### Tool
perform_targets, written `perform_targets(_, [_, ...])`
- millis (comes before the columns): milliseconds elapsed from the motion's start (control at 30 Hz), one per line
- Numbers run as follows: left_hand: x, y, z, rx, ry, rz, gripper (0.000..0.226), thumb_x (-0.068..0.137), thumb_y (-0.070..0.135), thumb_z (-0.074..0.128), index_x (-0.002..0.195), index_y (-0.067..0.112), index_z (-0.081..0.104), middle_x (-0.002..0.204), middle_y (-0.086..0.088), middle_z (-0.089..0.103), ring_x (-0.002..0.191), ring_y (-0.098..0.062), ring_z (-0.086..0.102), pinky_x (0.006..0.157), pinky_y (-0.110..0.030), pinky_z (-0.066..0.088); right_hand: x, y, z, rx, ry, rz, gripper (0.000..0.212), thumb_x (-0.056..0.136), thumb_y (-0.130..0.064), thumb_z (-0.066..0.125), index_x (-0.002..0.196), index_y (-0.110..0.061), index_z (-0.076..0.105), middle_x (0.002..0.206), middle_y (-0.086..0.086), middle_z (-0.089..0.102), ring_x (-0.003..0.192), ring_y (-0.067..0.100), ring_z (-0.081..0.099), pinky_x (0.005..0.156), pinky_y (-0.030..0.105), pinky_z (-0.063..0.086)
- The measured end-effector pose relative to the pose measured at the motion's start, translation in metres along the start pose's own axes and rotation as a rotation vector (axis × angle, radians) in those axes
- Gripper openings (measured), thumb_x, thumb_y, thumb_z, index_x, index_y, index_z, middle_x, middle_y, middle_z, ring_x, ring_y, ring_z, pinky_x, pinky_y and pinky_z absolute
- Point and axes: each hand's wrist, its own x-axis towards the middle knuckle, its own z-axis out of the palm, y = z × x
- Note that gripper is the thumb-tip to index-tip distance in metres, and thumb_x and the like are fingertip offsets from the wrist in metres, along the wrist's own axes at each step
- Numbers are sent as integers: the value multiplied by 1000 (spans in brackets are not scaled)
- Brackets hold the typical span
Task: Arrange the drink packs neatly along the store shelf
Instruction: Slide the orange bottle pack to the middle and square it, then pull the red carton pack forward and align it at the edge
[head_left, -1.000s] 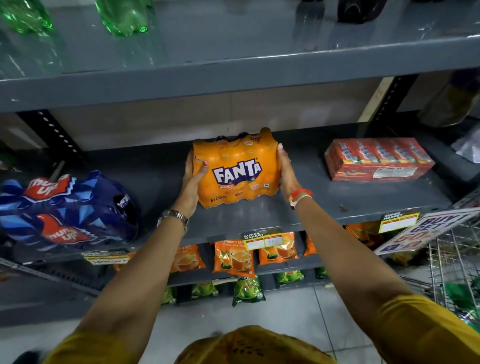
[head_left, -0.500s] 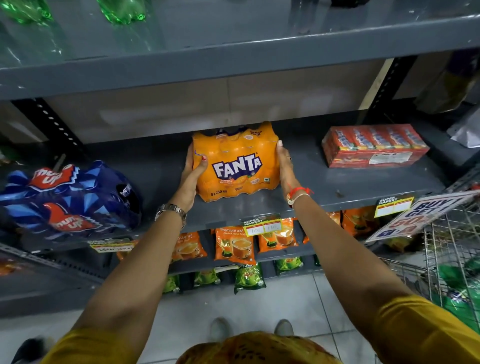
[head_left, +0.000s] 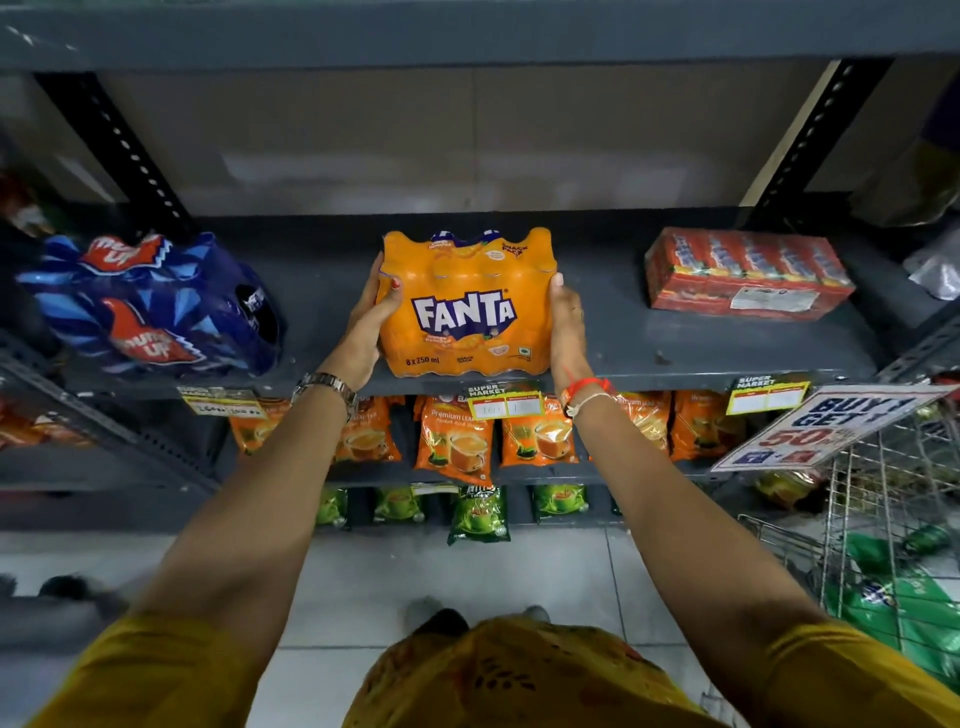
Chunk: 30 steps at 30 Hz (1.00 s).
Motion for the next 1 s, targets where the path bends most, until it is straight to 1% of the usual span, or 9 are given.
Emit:
perform_targets(167, [-4, -1, 2, -24, 47, -21, 60, 93, 45, 47, 147, 35, 23, 144, -4, 47, 116, -19, 57, 94, -48, 51, 1, -2, -2, -6, 24, -31, 98, 67, -80, 43, 144, -20, 34, 148, 6, 42, 133, 23, 43, 109, 40, 38])
perform_targets(267, [-8, -2, 7, -31, 102, -20, 60, 93, 45, 46, 147, 34, 23, 141, -4, 49, 108, -16, 61, 88, -43, 54, -6, -4, 1, 63, 61, -14, 63, 92, -59, 36, 145, -25, 30, 133, -3, 48, 109, 14, 52, 84, 28, 47])
perform_targets(333, [-13, -7, 13, -17, 155, -10, 61, 94, 43, 46, 148, 32, 20, 142, -2, 47, 108, -14, 60, 85, -37, 55, -6, 3, -2, 40, 65, 15, 57, 96, -53, 33, 146, -25, 29, 135, -2, 47, 113, 15, 51, 89, 31, 45])
perform_targets(433, [-26, -17, 29, -165, 547, 47, 63, 94, 38, 49, 147, 20, 20, 145, -3, 38, 119, -13, 52, 91, -26, 48, -6, 12, -14, 32, 70, -8, 59, 97, -52, 34, 148, -24, 27, 150, 1, 38, 131, 15, 41, 98, 30, 36])
perform_targets(567, [-52, -45, 72, -214, 1040, 22, 36, 98, 22, 42, 121, -5, 44, 111, -9, 48, 86, -14, 52, 65, -6, 38, -20, 42, -46, 27, 138, -35, 54, 97, -42, 44, 146, -20, 34, 152, -3, 36, 138, 12, 33, 102, 21, 26])
perform_targets(667, [-75, -79, 121, -128, 740, -58, 26, 95, 28, 43, 105, 6, 52, 110, -19, 58, 95, -29, 56, 80, -26, 44, -17, 55, -74, 67, 291, -46, 46, 95, -27, 54, 138, -11, 45, 143, 4, 48, 132, 17, 44, 98, 21, 34])
perform_targets(767, [-77, -80, 173, 300, 276, 19, 7, 88, 10, 54, 82, 13, 57, 99, -13, 57, 81, -15, 52, 76, -10, 42, -4, 51, -104, 68, 466, -95, 35, 93, -6, 54, 128, -1, 52, 131, 16, 57, 115, 18, 54, 93, 18, 41])
perform_targets(900, [-47, -51, 239, 426, -89, 110, 12, 84, 0, 57, 91, 6, 65, 99, -4, 46, 75, -8, 50, 75, -13, 40, 15, 45, -157, -54, 633, -135, 32, 88, 7, 50, 119, 5, 57, 120, 22, 62, 103, 19, 55, 73, 6, 40])
perform_targets(1000, [-3, -35, 275, 410, -133, 28, 25, 84, 3, 58, 108, 7, 61, 108, -6, 46, 87, -18, 54, 89, -32, 46, 33, 33, -203, -106, 718, -133, 30, 87, 7, 50, 115, 4, 58, 117, 21, 63, 98, 17, 53, 77, 10, 35])
